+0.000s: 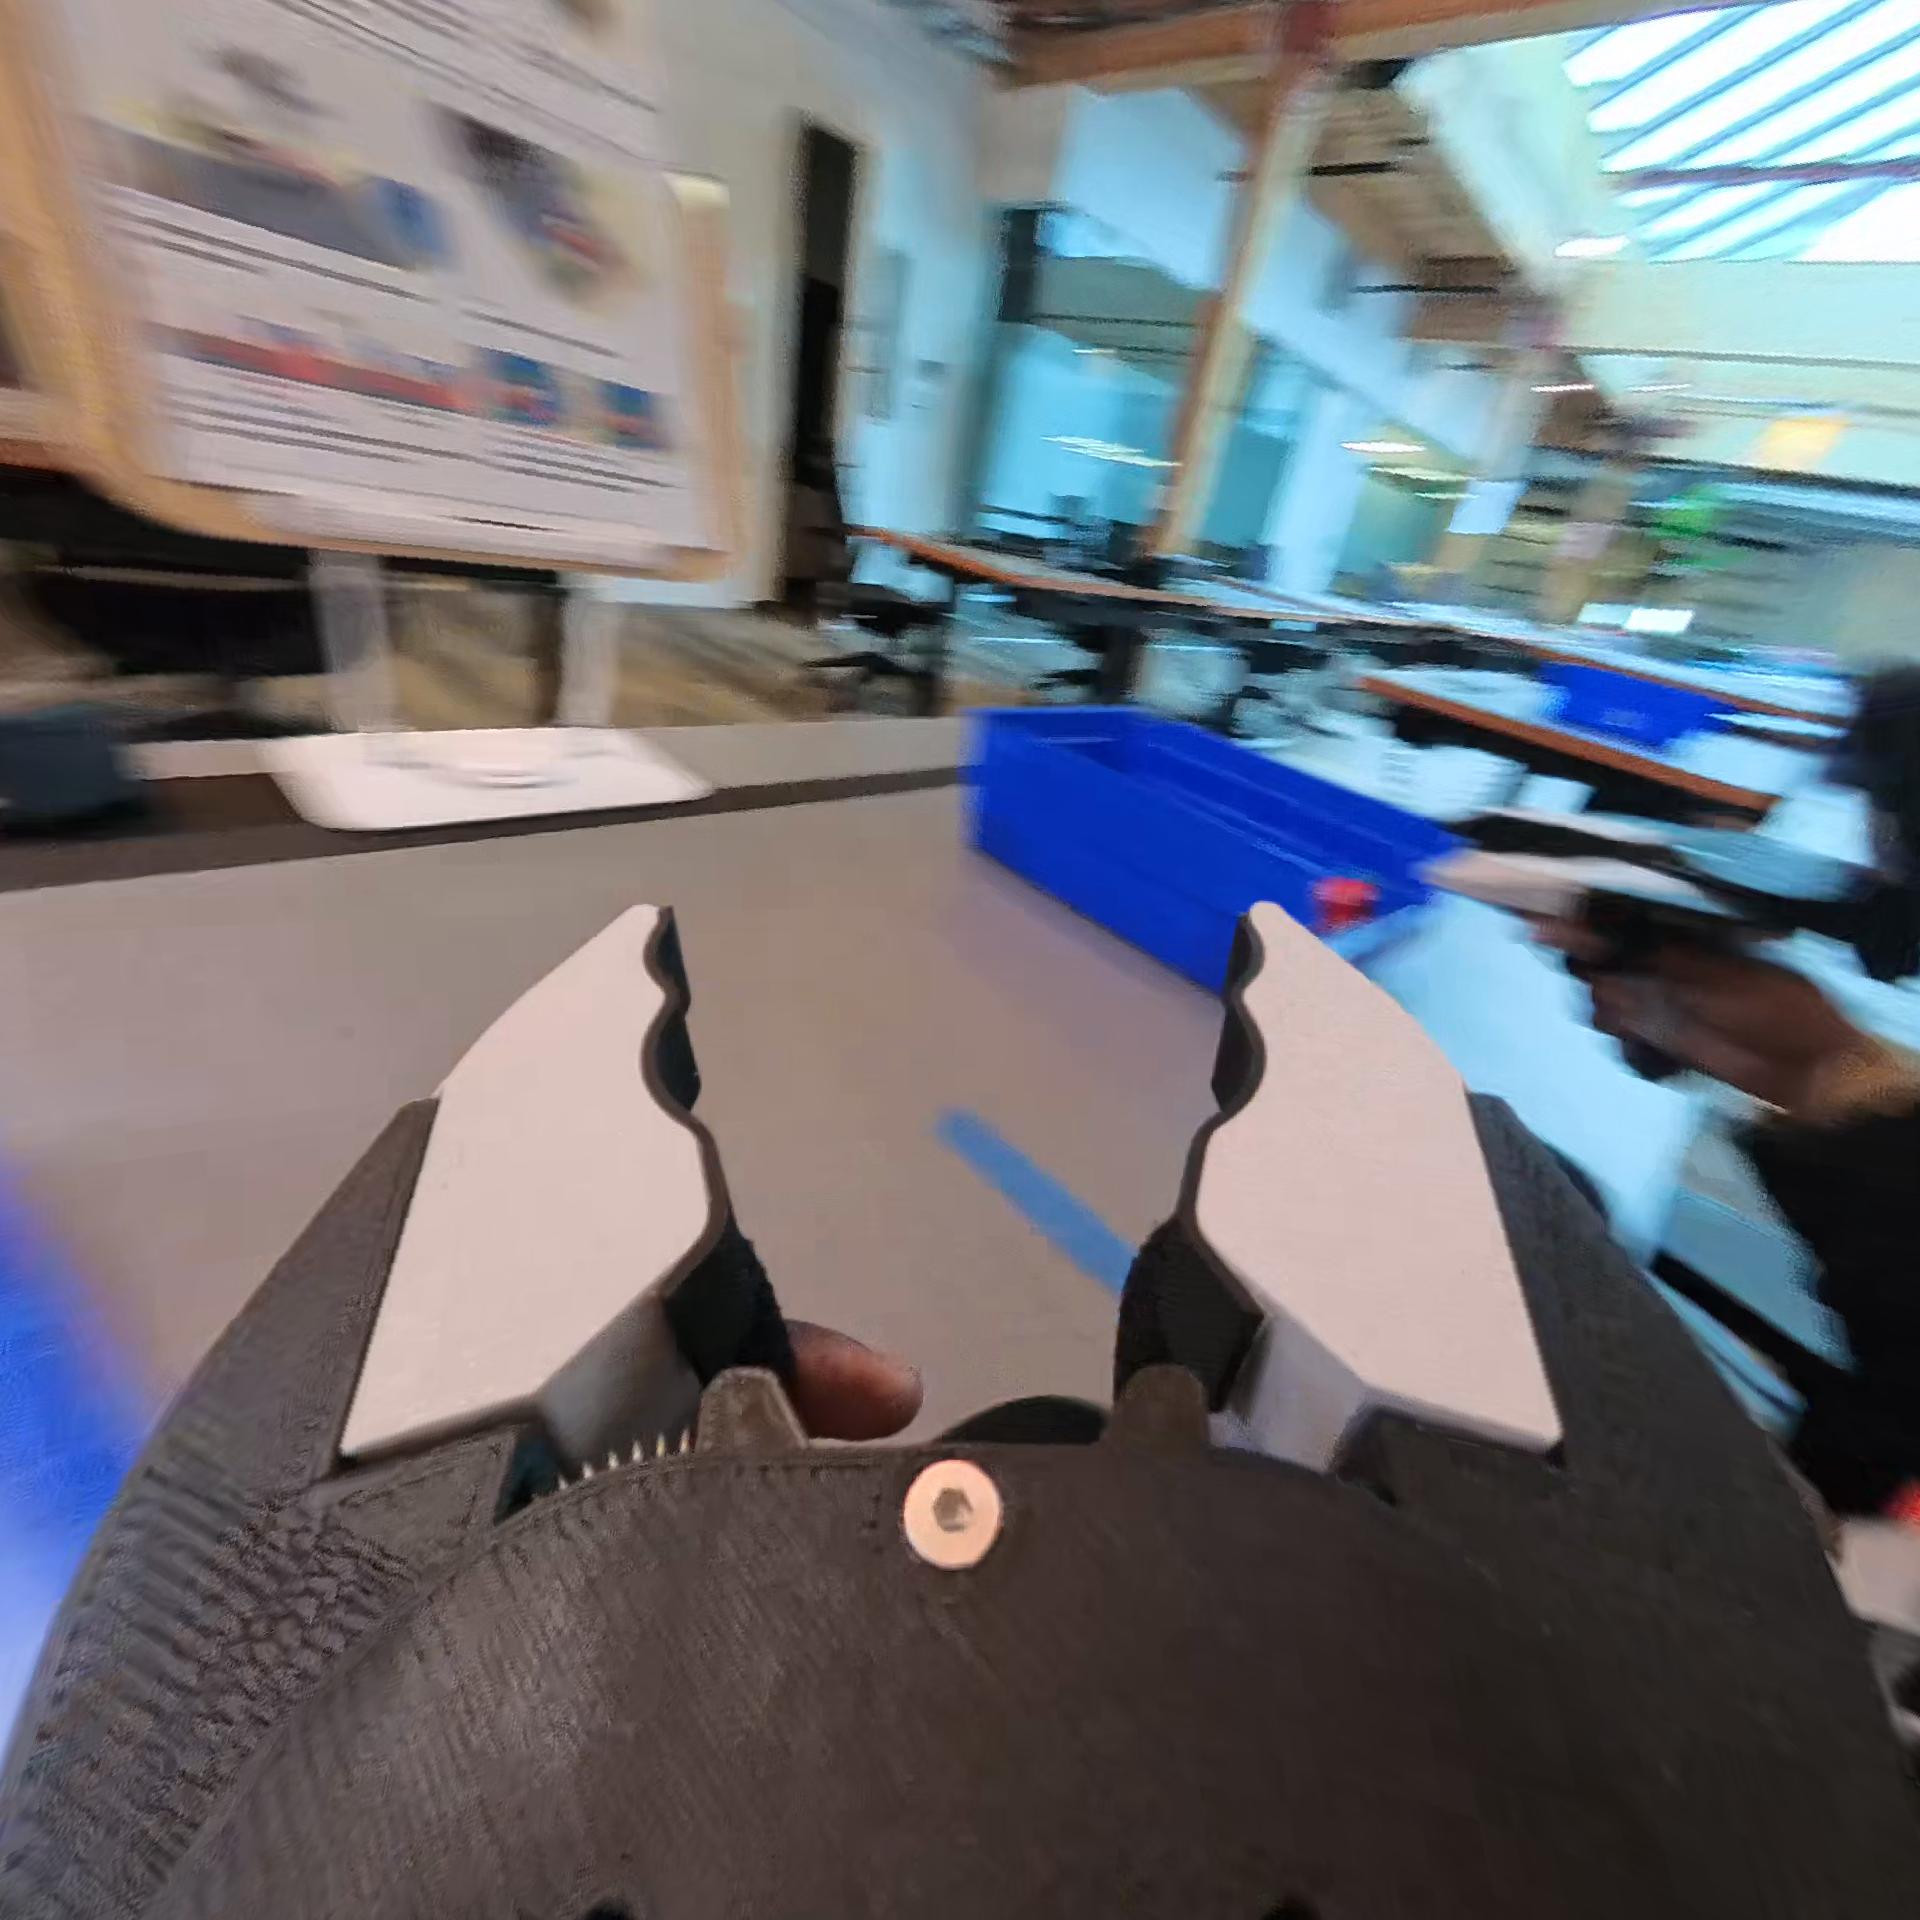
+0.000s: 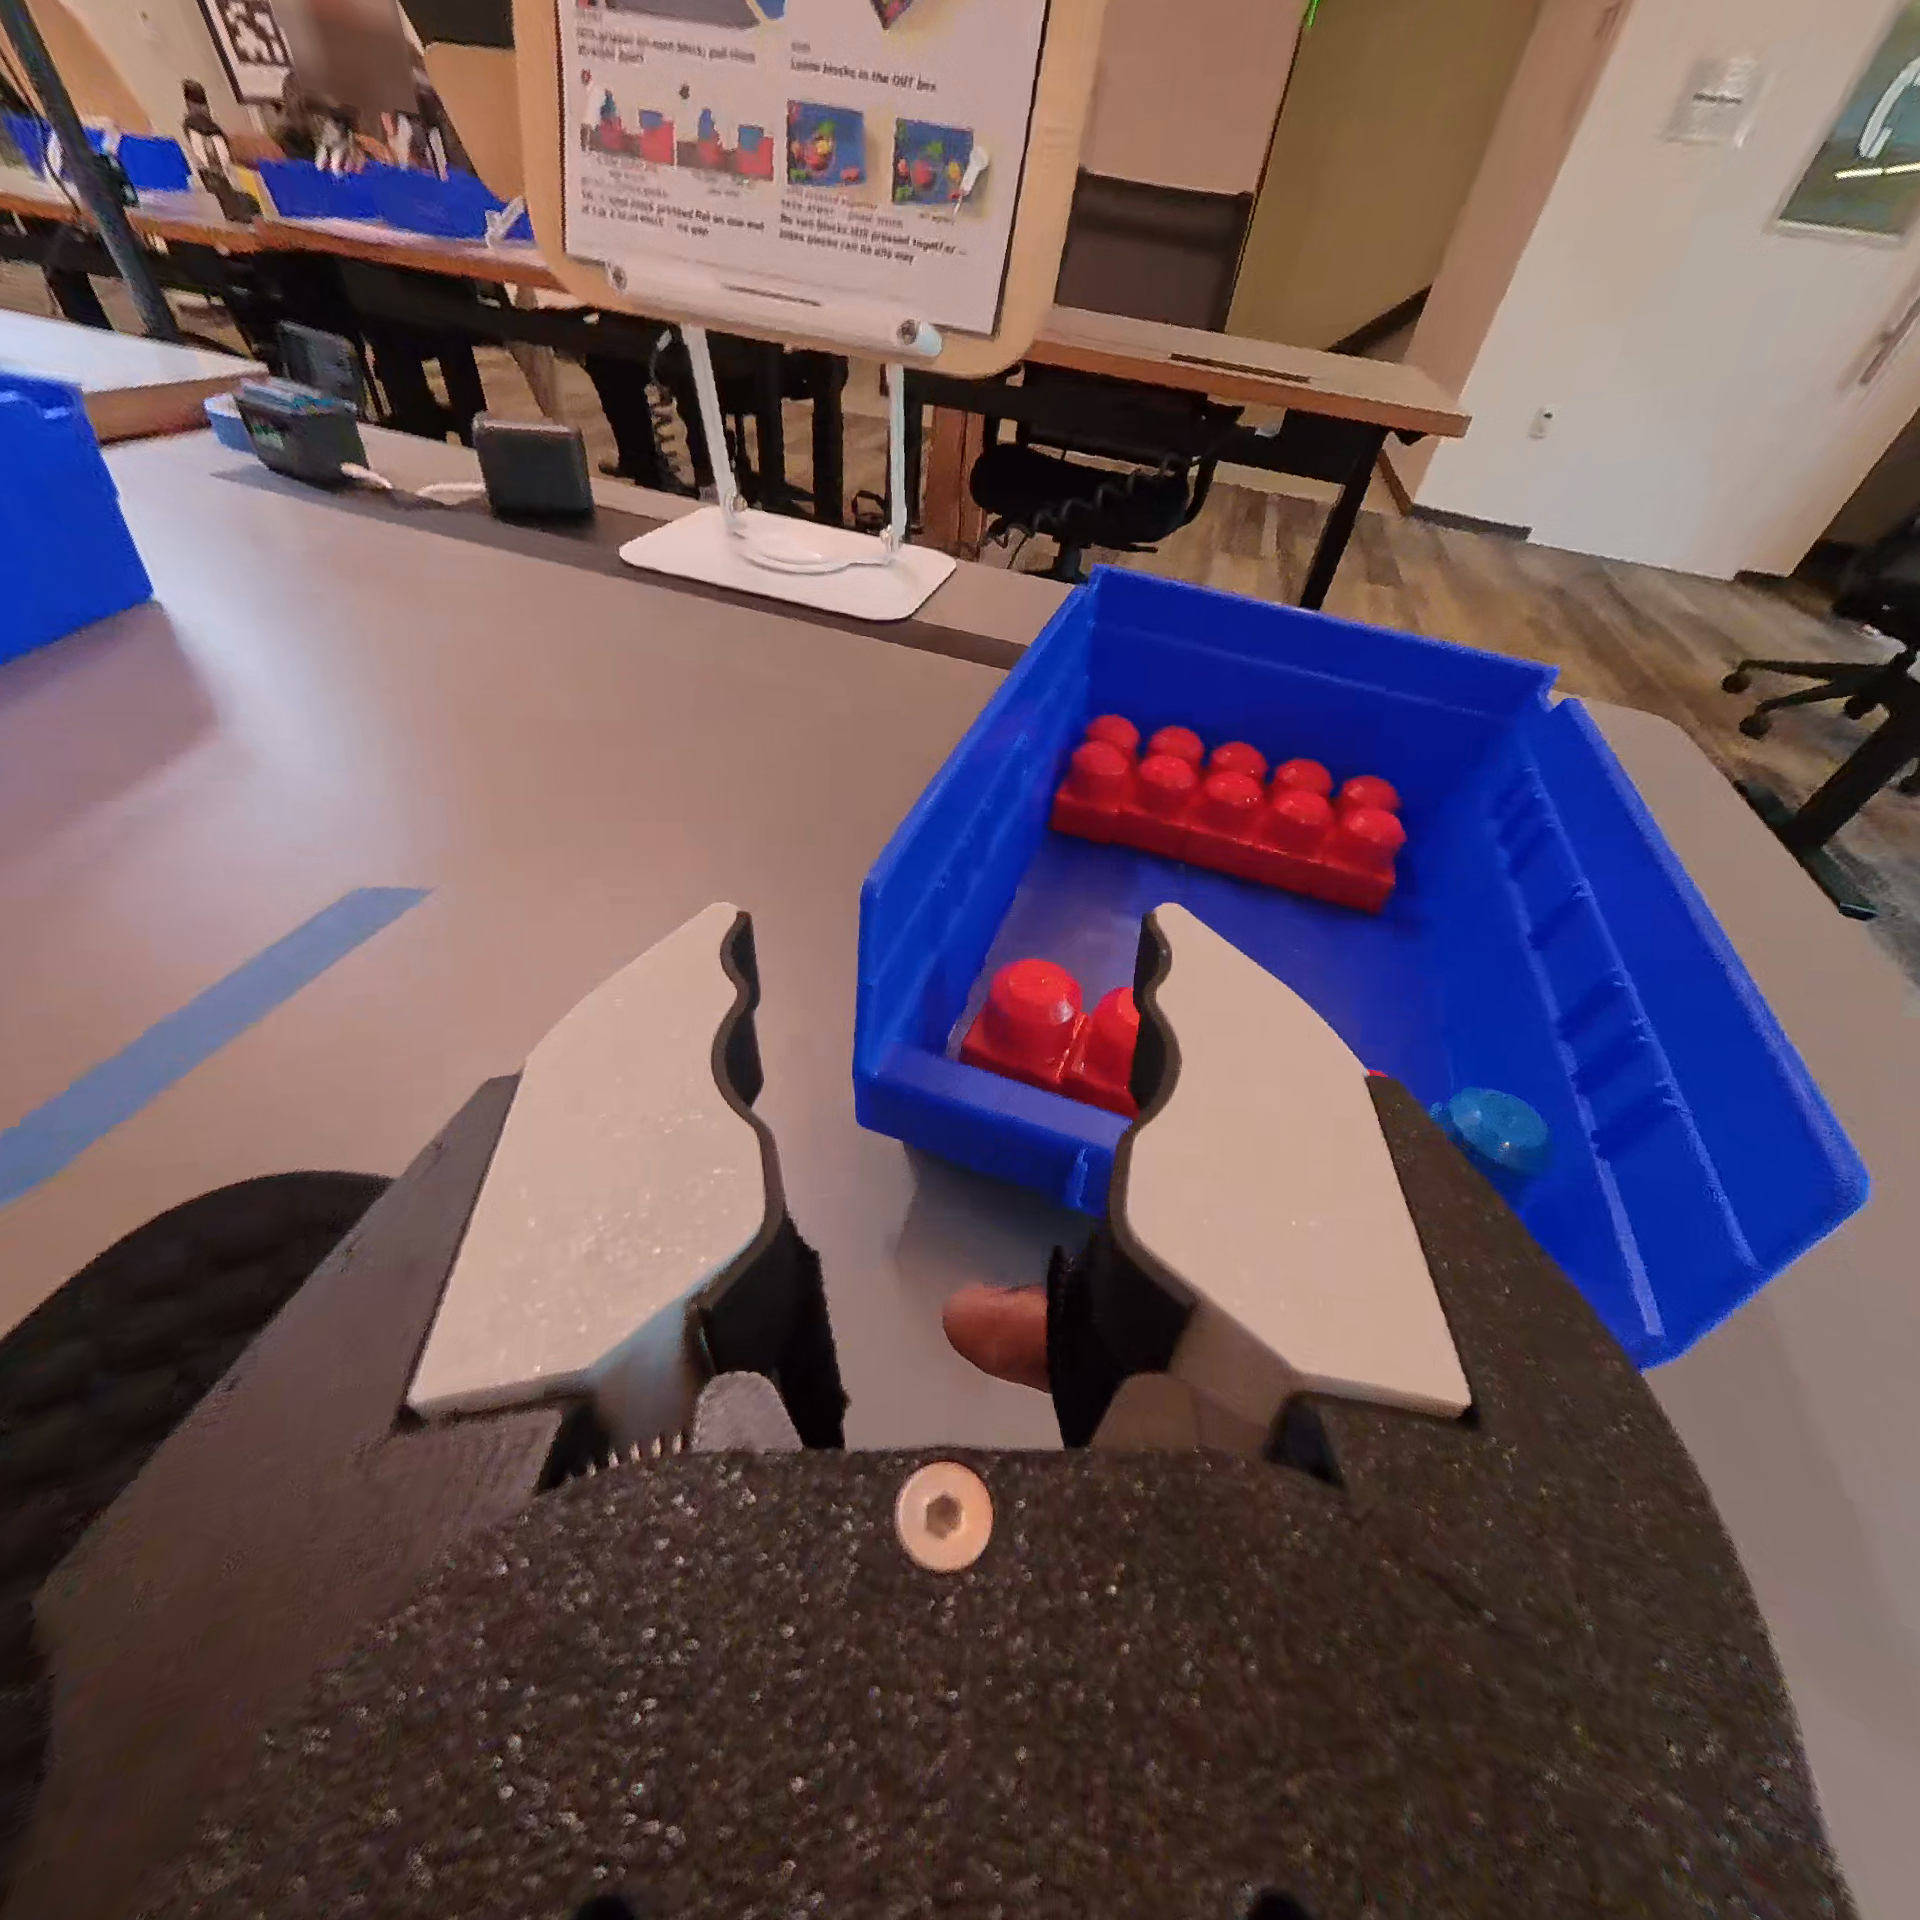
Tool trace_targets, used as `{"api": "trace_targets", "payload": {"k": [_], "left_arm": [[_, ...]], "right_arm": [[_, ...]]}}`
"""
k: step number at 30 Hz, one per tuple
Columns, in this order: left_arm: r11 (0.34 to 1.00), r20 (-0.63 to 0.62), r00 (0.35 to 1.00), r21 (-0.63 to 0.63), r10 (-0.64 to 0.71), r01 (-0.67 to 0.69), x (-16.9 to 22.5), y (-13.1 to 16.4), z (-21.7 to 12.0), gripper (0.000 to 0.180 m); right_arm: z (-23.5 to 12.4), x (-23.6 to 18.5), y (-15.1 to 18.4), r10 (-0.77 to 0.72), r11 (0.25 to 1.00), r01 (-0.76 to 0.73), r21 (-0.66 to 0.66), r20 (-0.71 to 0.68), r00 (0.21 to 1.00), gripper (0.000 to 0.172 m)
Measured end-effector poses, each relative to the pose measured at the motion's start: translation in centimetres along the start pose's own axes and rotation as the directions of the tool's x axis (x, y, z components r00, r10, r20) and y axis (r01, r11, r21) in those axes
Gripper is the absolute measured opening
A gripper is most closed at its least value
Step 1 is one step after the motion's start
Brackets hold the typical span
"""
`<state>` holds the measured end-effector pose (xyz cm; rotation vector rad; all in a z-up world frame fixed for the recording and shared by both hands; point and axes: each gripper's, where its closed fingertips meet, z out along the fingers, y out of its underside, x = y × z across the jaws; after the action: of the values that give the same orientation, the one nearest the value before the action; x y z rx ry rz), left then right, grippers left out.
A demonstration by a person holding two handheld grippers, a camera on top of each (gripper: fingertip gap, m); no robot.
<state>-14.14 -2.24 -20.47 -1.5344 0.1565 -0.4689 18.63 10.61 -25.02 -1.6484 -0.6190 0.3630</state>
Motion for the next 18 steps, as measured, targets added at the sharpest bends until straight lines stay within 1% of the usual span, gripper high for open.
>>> {"api": "trace_targets", "payload": {"k": [1, 2, 3, 4, 5, 6, 7, 9, 10, 12, 14, 17, 18], "left_arm": [[1.000, 0.146, 0.989, -0.009, 0.019, -0.017, -3.3, -1.0, -1.6, 0.096], [0.998, 0.299, 0.953, -0.041, 0.049, -0.038, -6.8, -1.6, -3.6, 0.095], [0.994, 0.448, 0.890, -0.095, 0.085, -0.047, -10.5, -1.8, -5.7, 0.095], [0.986, 0.572, 0.811, -0.164, 0.124, -0.035, -13.9, -1.5, -7.9, 0.094], [0.975, 0.656, 0.740, -0.224, 0.150, 0.002, -16.8, -0.9, -9.8, 0.094], [0.961, 0.711, 0.683, -0.272, 0.165, 0.051, -19.1, -0.2, -11.4, 0.094], [0.942, 0.737, 0.652, -0.319, 0.176, 0.106, -20.9, 0.9, -12.4, 0.093], [0.893, 0.755, 0.628, -0.398, 0.188, 0.211, -23.2, 3.1, -13.5, 0.089], [0.867, 0.758, 0.617, -0.437, 0.211, 0.240, -24.1, 4.0, -13.8, 0.085], [0.824, 0.763, 0.586, -0.500, 0.273, 0.267, -25.6, 5.1, -14.3, 0.074], [0.797, 0.759, 0.577, -0.533, 0.302, 0.284, -26.4, 5.7, -14.3, 0.068], [0.775, 0.753, 0.567, -0.562, 0.333, 0.291, -27.3, 5.9, -14.2, 0.059], [0.757, 0.747, 0.572, -0.577, 0.338, 0.306, -27.5, 6.3, -14.2, 0.051]], "right_arm": [[0.0, 0.0, 0.2, -0.004, 1.000, 0.004, -0.005, -0.001, 1.000, 0.070], [0.0, 0.0, 0.3, 0.000, 1.000, 0.000, -0.004, -0.001, 1.000, 0.070], [-0.1, 0.1, 0.3, 0.009, 1.000, -0.009, 0.003, 0.003, 1.000, 0.070], [-0.2, 0.1, 0.2, 0.022, 1.000, -0.022, 0.013, 0.011, 1.000, 0.069], [-0.3, 0.1, 0.2, 0.038, 0.999, -0.038, 0.023, 0.019, 0.999, 0.068], [-0.4, 0.1, 0.2, 0.052, 0.998, -0.053, 0.030, 0.026, 0.998, 0.067], [-0.5, 0.2, 0.2, 0.064, 0.997, -0.065, 0.034, 0.030, 0.998, 0.066], [-0.7, 0.4, 0.3, 0.074, 0.996, -0.076, 0.040, 0.027, 0.997, 0.065], [-0.8, 0.5, 0.3, 0.074, 0.996, -0.075, 0.040, 0.024, 0.997, 0.065], [-1.0, 0.7, 0.4, 0.071, 0.997, -0.071, 0.035, 0.020, 0.997, 0.063], [-1.1, 0.9, 0.5, 0.067, 0.997, -0.068, 0.035, 0.015, 0.998, 0.062], [-1.1, 1.0, 0.4, 0.068, 0.997, -0.068, 0.035, 0.014, 0.998, 0.061], [-1.1, 1.0, 0.5, 0.067, 0.997, -0.068, 0.033, 0.015, 0.998, 0.061]]}}
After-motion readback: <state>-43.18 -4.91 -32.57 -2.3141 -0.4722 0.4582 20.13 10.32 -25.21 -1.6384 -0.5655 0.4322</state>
